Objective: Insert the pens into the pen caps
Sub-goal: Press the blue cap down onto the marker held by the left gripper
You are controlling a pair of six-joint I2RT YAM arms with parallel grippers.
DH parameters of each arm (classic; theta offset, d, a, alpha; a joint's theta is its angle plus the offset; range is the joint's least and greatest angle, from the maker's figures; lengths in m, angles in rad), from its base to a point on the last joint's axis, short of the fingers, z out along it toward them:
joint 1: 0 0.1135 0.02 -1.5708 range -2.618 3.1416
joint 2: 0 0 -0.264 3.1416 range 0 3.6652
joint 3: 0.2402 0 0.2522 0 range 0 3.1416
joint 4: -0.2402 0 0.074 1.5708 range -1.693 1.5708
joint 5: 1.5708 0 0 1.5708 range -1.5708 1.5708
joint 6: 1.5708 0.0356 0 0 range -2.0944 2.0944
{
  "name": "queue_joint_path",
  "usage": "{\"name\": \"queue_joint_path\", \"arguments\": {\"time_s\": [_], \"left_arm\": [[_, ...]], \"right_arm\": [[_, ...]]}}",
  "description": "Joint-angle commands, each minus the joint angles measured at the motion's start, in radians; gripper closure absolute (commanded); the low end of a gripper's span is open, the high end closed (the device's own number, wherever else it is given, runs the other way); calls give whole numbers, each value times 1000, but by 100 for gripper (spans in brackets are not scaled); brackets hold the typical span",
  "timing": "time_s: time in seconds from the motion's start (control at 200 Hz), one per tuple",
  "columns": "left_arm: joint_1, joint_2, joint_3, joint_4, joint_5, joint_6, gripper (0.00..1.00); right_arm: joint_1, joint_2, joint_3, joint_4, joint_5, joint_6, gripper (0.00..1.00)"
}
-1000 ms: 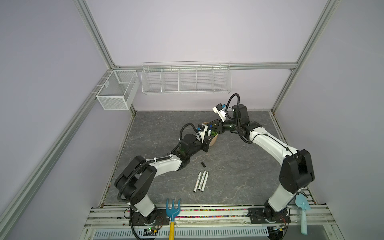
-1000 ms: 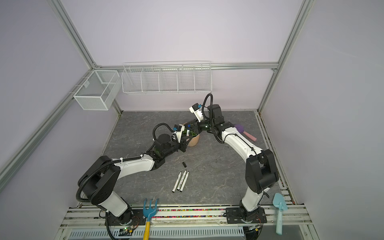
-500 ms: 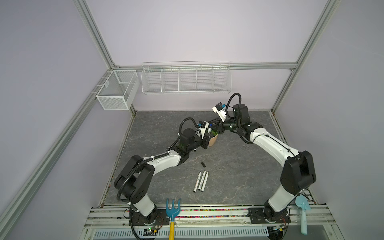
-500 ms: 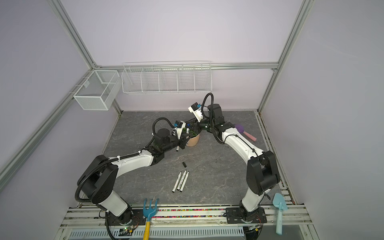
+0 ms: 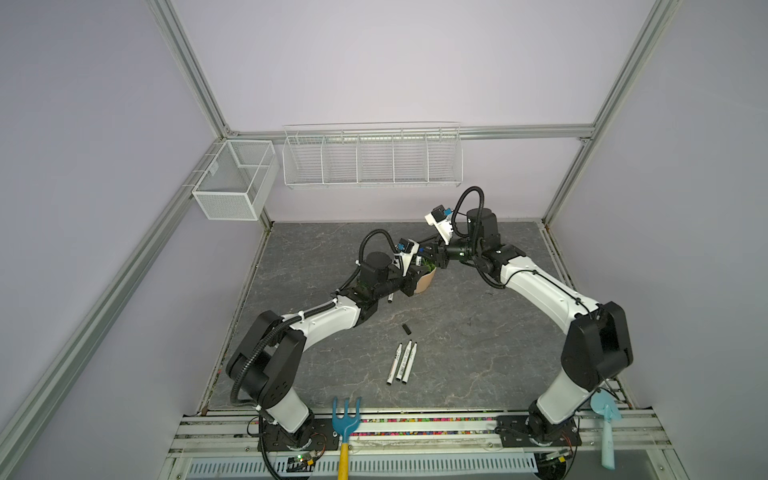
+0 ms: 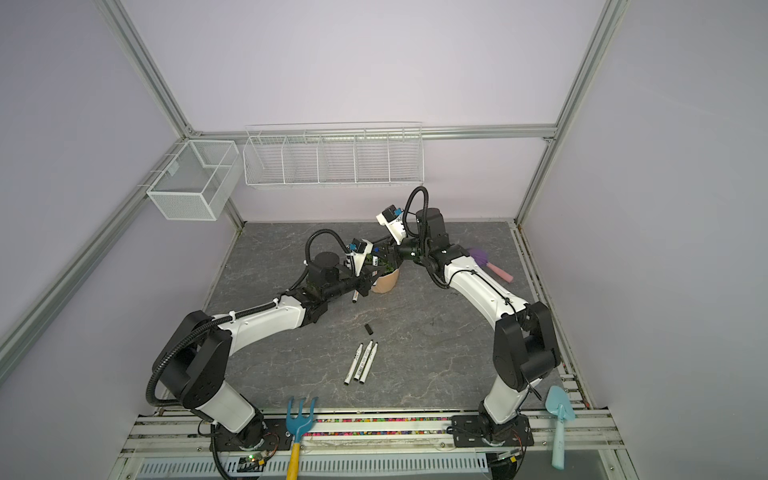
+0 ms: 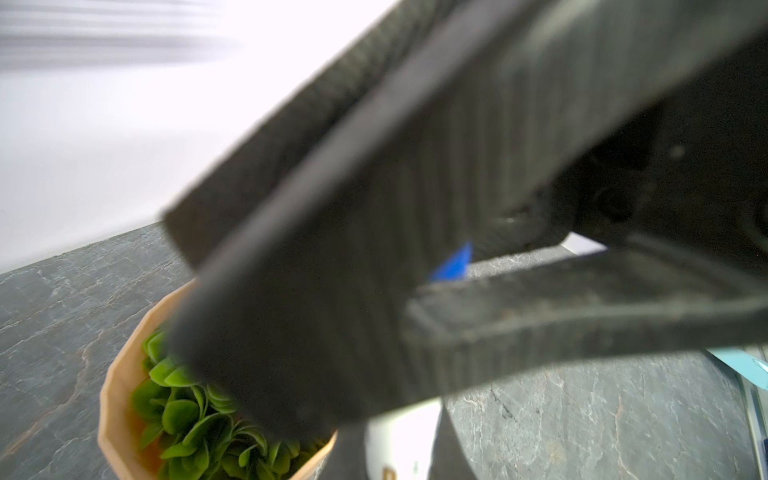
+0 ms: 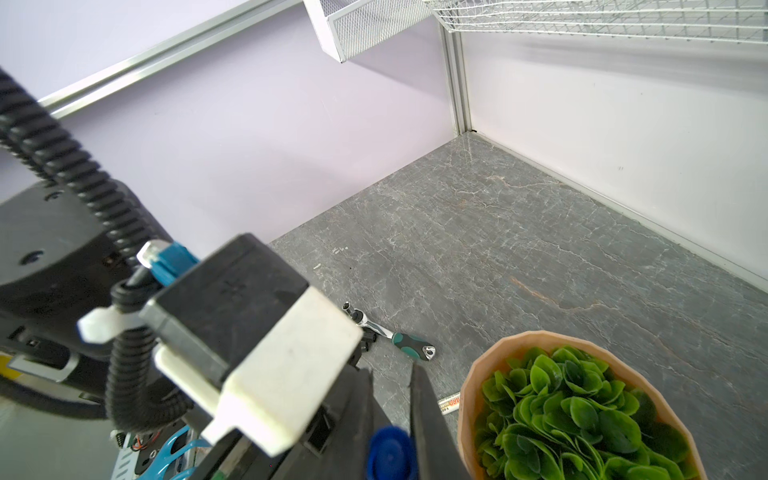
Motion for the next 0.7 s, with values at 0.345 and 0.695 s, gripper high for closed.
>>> {"name": "queue_joint_path", "arguments": {"time_s": [0.345,0.695], "left_arm": [[119,-190,133,721,-174,-92,100],[155,-170,183,753,-168,-129,100]], "right_arm": [[-5,42,-188,-412,-303,130,93],[1,71,-178,-522,-240,56,93]]}}
